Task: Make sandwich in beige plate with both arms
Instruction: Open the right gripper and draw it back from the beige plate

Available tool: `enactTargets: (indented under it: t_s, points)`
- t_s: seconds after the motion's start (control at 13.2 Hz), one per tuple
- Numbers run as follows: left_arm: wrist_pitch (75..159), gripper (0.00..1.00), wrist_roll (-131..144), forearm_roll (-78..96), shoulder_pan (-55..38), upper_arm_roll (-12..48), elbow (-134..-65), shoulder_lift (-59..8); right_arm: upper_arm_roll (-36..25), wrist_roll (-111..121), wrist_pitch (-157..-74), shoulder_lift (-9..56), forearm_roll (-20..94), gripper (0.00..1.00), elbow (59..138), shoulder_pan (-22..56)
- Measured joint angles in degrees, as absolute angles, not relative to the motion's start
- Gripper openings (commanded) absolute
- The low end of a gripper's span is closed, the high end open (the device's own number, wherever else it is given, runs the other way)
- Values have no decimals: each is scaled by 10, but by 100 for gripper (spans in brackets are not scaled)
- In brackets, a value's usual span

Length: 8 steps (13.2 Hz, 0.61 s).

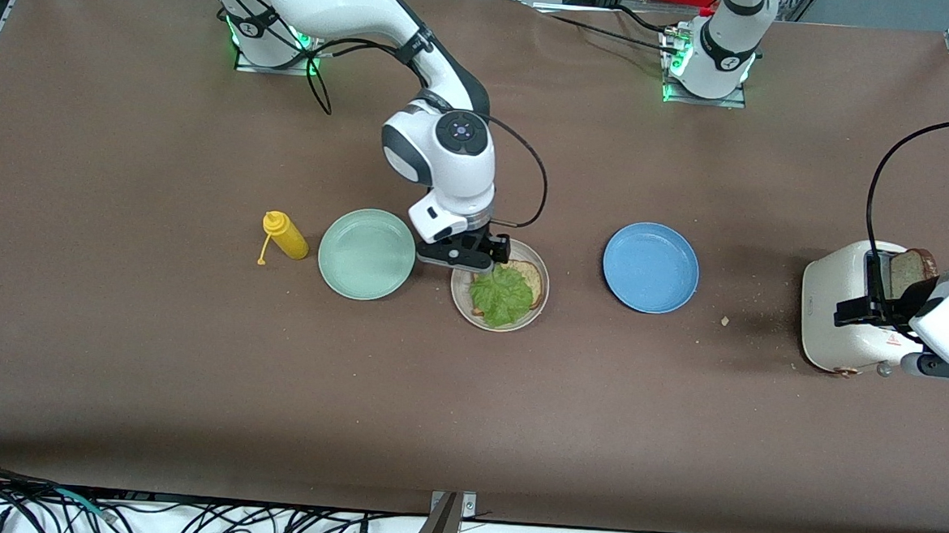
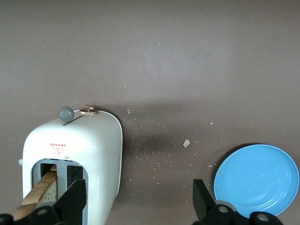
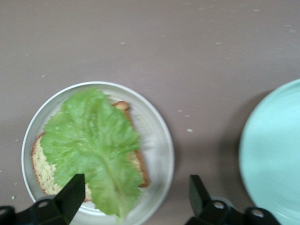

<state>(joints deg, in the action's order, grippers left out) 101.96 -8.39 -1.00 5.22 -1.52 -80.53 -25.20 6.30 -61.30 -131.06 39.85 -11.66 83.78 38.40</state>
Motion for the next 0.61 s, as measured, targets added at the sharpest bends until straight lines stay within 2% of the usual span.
enactTargets:
  t_s: [0.15,0.61]
  points:
    - [1020,100,-84,-10,52,-15,-805,-252,63,-551,-1269,374,-66,99,837,371]
    - [1020,100,-84,-10,52,-15,-805,-252,61,-377,-1124,301,-37,100,834,306]
